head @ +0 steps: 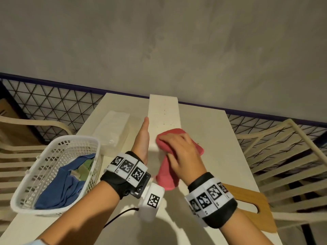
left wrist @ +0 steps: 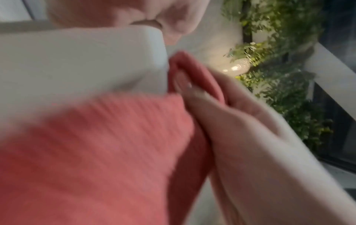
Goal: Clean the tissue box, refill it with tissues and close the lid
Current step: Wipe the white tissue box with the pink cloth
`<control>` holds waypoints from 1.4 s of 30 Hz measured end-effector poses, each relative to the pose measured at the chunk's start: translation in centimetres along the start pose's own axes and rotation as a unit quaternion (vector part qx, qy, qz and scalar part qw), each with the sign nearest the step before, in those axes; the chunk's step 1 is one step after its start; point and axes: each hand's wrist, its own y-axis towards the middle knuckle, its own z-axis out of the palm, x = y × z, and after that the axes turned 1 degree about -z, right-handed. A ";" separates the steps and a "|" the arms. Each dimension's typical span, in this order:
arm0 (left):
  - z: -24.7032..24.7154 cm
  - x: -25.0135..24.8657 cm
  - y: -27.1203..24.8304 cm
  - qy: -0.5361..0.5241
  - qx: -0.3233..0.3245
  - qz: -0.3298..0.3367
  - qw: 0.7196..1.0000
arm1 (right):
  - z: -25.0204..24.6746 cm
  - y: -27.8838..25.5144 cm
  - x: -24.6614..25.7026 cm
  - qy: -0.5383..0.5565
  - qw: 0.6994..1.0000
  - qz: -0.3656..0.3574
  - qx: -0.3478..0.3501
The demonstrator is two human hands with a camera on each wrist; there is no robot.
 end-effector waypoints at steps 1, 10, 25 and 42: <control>-0.1 -0.1 -0.1 0.016 -0.015 -0.001 1.000 | -0.4 -0.3 -0.8 -0.004 1.000 0.011 -0.020; 2.2 -2.3 -2.0 0.076 0.038 0.052 0.995 | 0.3 1.8 0.5 0.038 0.995 0.010 -0.089; 1.8 -3.2 -1.8 0.111 0.004 0.114 0.987 | -0.7 5.0 -0.5 -0.031 0.993 0.060 -0.098; -1.3 -4.0 -0.3 0.070 -0.075 0.102 0.989 | 1.4 3.1 1.6 0.053 0.994 -0.083 -0.039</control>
